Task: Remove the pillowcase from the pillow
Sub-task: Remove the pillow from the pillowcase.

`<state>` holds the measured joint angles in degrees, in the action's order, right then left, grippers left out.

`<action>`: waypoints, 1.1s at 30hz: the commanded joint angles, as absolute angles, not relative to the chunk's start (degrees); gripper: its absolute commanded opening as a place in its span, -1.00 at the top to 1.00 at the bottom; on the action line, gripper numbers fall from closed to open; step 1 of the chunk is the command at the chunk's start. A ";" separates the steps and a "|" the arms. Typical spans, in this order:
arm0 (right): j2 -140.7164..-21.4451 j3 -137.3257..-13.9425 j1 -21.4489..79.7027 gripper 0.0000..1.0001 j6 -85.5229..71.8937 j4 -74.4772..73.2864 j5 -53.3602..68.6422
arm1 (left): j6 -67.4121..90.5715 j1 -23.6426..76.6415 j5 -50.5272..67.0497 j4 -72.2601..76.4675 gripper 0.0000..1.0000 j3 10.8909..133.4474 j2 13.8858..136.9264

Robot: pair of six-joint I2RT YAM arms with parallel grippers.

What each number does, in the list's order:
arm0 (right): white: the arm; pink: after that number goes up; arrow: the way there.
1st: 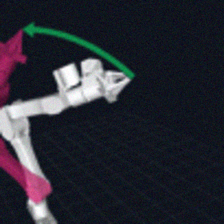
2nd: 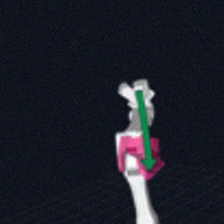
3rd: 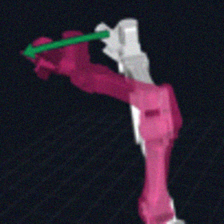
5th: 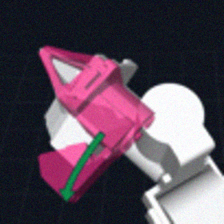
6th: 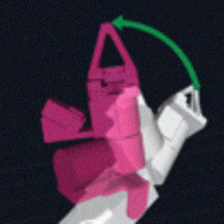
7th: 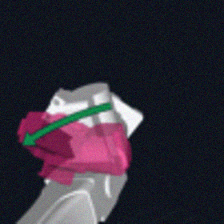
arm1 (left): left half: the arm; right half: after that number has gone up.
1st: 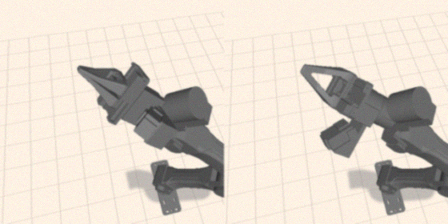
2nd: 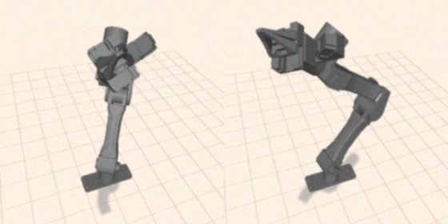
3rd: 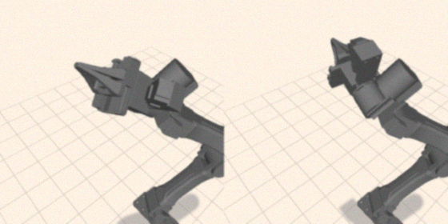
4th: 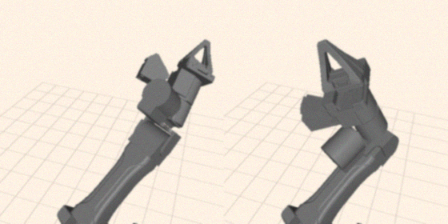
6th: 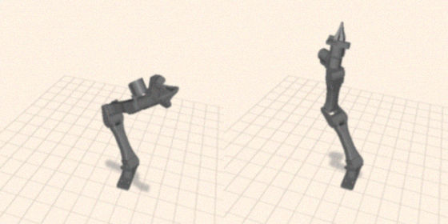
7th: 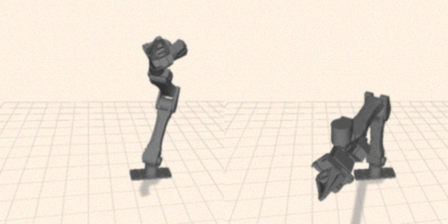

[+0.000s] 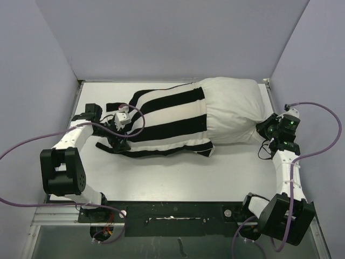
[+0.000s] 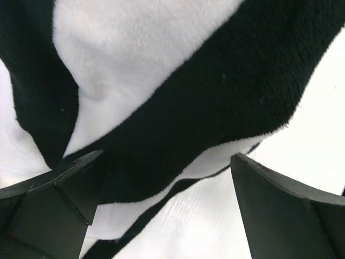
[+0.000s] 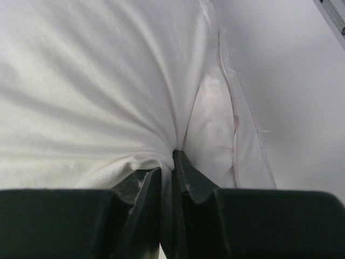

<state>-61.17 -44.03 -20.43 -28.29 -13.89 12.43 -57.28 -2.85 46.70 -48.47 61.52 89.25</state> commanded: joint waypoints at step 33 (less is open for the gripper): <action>-61.09 -42.68 -24.56 1.00 -33.89 -7.13 7.57 | -64.56 -27.03 26.74 -30.70 1.00 64.34 95.31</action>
